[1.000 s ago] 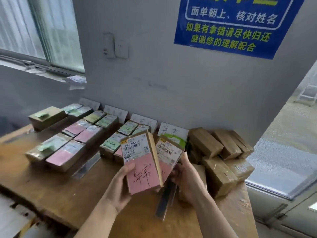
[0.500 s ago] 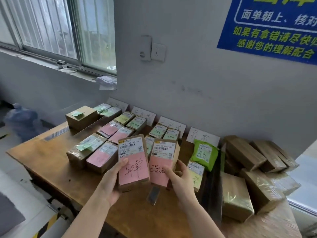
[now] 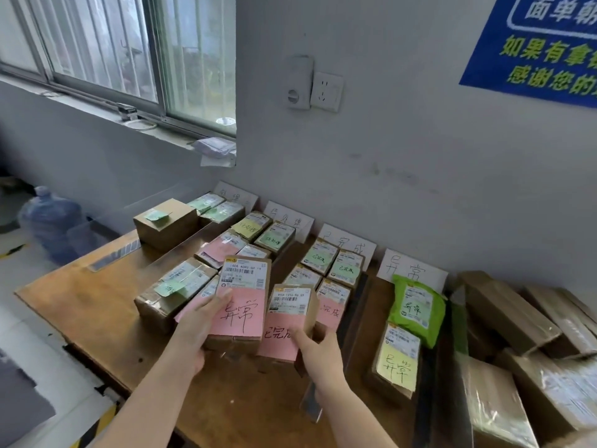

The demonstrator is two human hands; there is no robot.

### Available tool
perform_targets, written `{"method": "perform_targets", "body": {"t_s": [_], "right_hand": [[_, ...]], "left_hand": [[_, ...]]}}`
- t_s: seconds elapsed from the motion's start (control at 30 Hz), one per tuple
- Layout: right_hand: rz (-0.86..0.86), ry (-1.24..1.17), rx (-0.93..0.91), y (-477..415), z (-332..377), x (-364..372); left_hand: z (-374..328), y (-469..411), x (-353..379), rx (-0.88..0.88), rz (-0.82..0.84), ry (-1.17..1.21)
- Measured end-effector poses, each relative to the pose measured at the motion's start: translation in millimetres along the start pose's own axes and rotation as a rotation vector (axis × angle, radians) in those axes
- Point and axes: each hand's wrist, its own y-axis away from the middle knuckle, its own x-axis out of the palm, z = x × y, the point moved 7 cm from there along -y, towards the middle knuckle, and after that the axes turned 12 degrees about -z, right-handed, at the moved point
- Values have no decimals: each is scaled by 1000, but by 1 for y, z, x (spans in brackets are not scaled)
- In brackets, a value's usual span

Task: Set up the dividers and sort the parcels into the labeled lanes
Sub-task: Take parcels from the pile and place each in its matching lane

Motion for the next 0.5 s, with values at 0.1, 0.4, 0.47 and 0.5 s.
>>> {"method": "perform_targets", "body": {"t_s": [0.1, 0.4, 0.47, 0.5], "right_hand": [[13, 25, 117, -3, -18, 25], [-24, 41, 327, -8, -53, 75], [-38, 70, 325, -10, -56, 78], [-49, 92, 315, -11, -56, 79]], "left_hand": [[-7, -23, -9, -2, 4, -44], [-26, -66, -21, -24, 88, -147], [-26, -71, -22, -33, 113, -156], [-26, -72, -22, -41, 126, -159]]}}
